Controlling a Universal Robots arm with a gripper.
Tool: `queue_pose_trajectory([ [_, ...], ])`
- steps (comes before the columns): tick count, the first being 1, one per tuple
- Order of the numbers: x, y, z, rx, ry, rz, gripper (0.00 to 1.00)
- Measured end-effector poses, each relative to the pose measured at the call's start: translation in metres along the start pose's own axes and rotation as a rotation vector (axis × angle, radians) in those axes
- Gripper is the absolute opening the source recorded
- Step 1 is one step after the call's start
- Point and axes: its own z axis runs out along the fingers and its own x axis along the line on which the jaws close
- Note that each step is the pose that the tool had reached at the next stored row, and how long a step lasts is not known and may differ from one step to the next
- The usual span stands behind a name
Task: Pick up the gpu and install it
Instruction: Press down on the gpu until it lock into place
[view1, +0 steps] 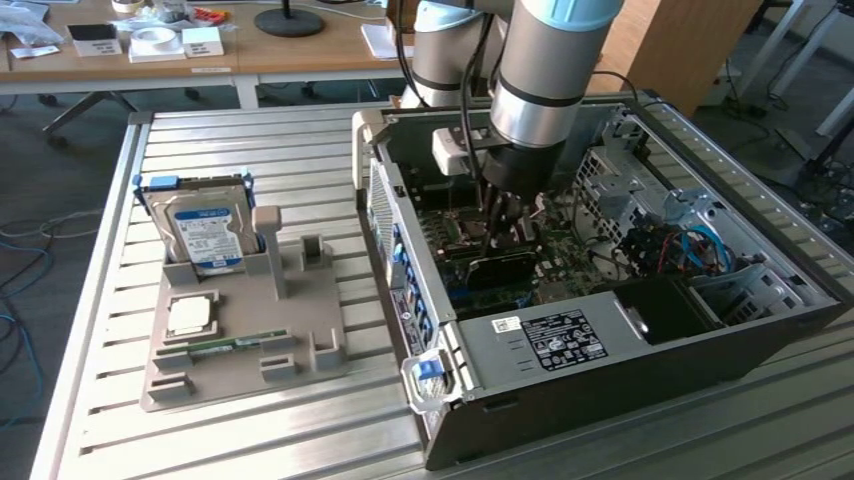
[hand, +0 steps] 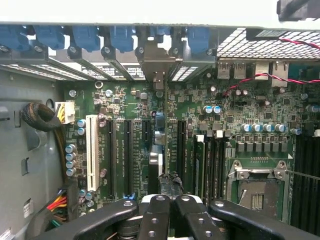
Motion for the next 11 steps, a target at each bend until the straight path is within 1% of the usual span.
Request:
queue_pose_trajectory([
  [11, 0.0, 0.0, 0.0031, 0.0002, 0.0001, 0.0, 0.11],
])
